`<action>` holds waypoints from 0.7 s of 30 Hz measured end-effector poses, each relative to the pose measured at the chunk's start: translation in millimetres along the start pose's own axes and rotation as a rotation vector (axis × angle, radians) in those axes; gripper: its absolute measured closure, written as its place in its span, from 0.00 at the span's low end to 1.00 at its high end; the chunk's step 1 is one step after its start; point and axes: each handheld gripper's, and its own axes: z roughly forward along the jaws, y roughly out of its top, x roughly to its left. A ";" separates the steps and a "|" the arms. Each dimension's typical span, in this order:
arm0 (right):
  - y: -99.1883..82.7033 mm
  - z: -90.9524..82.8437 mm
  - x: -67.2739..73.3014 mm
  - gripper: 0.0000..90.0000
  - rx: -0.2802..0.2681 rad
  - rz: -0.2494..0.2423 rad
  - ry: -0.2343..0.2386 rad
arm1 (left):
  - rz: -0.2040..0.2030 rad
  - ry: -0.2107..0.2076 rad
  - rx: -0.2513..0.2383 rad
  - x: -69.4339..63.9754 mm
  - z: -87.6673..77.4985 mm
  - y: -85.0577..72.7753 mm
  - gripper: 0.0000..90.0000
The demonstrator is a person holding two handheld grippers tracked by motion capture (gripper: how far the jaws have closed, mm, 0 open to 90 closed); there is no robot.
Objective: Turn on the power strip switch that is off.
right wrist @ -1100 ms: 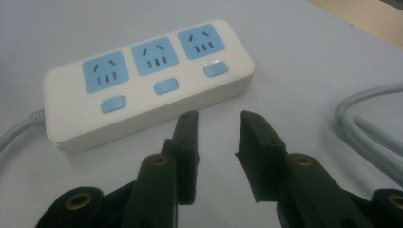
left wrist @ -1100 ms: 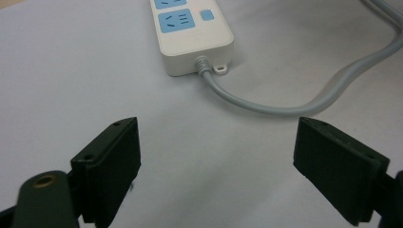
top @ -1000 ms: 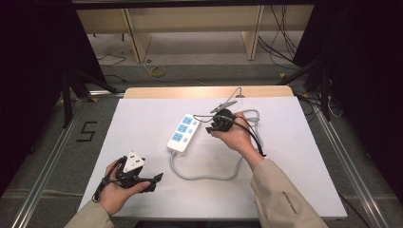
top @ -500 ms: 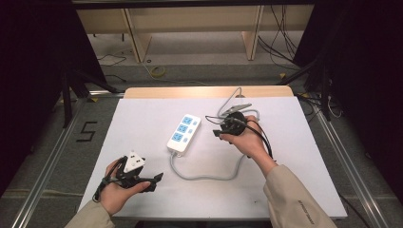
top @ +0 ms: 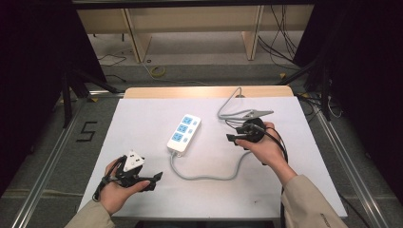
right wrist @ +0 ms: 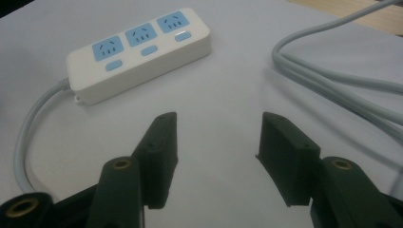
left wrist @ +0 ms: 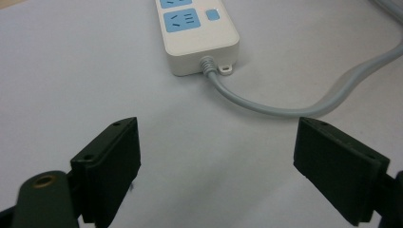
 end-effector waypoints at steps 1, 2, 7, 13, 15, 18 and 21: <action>-3.0 -3.3 -1.6 0.52 -0.005 0.002 -0.003 | -0.001 0.000 0.001 0.0 0.3 0.2 0.17; -5.9 -6.7 -3.0 0.51 -0.014 0.006 -0.003 | 0.000 -0.001 0.002 0.1 0.4 0.4 0.17; -20.5 -22.8 -9.3 0.43 -0.042 0.013 -0.020 | -0.002 0.004 -0.002 0.9 1.4 0.8 0.17; -42.0 -41.8 -14.9 0.38 -0.070 0.017 -0.024 | -0.005 0.006 -0.001 1.5 1.7 0.5 0.17; -50.1 -48.0 -16.3 0.37 -0.089 0.027 -0.023 | -0.004 0.006 -0.002 1.6 1.3 0.4 0.17; -64.5 -55.4 -16.5 0.37 -0.117 0.037 -0.029 | -0.003 0.006 -0.002 1.4 0.9 0.2 0.17; -76.7 -62.4 -16.2 0.35 -0.123 0.036 -0.037 | -0.001 0.006 0.000 0.9 0.9 0.2 0.17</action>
